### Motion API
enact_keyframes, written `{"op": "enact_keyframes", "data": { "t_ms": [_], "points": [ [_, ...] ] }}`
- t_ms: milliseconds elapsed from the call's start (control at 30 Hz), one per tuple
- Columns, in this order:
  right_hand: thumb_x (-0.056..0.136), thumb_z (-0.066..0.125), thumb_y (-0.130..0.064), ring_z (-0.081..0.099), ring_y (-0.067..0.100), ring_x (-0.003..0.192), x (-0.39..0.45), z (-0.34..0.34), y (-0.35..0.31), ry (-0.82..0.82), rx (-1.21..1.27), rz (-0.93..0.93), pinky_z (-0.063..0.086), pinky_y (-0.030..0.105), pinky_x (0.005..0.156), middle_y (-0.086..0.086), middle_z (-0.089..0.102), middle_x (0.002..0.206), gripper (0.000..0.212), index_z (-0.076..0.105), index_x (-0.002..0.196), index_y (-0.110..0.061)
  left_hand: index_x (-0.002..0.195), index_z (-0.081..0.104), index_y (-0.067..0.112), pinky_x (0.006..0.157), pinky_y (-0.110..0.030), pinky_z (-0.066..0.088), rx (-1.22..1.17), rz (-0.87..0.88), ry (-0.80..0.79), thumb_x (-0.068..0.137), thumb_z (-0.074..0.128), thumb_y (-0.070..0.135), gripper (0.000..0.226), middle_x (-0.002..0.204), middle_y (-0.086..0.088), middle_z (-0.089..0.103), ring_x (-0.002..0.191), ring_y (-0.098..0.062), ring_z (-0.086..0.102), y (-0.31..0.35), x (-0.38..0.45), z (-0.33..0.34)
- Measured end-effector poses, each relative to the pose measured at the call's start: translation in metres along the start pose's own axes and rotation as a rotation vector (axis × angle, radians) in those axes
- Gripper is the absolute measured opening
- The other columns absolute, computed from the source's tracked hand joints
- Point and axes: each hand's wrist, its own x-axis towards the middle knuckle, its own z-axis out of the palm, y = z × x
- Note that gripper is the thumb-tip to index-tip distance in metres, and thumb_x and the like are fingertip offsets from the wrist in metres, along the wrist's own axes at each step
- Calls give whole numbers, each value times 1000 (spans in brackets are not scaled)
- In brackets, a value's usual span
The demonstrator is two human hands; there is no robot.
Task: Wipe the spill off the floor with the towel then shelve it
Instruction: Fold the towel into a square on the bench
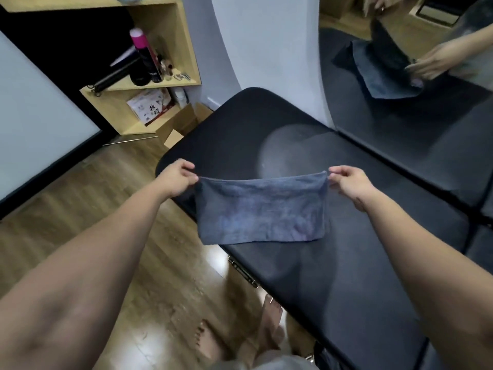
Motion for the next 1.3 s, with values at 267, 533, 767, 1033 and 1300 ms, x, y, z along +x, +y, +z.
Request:
{"op": "enact_keyframes", "data": {
  "t_ms": [267, 533, 767, 1033, 1300],
  "points": [
    [92, 71, -33, 61, 29, 102, -15, 51, 81, 8, -288, 244, 50, 37, 89, 14, 63, 121, 47, 55, 121, 0, 133, 49, -3, 97, -35, 49, -163, -306, 75, 74, 86, 49, 87, 128, -12, 59, 118, -32, 61, -74, -10, 78],
    [79, 84, -31, 66, 27, 73, -20, 67, 97, -13, -298, 306, 53, 34, 68, 9, 70, 79, 30, 71, 85, -5, 136, 43, 16, 80, -45, 53, -331, -554, 29, 80, 84, 36, 72, 128, 0, 56, 104, -25, 59, -87, -35, 114],
    [81, 72, -35, 50, 40, 109, -58, 92, 63, 144, -885, -333, 41, 47, 91, 15, 51, 121, 47, 55, 119, -14, 111, 65, 29, 98, -47, 48, -437, -409, -140, 88, 74, 36, 25, 113, 4, 71, 101, -19, 65, -81, -41, 97],
    [78, 64, -64, 55, 26, 98, -120, 201, 3, -142, -878, -830, 47, 46, 76, 2, 55, 109, 60, 53, 115, -18, 109, 60, 20, 73, -33, 48, -724, -222, -305, 87, 64, 16, 22, 100, -4, 67, 95, -21, 59, -36, -43, 103],
    [73, 62, -26, 58, 29, 75, -125, 198, 16, 89, -772, -938, 46, 44, 64, 4, 57, 85, 20, 53, 87, -15, 130, 63, 21, 64, -42, 60, -939, -501, -190, 93, 62, 52, 48, 123, -10, 71, 105, -29, 71, -35, -18, 109]
  ]
}}
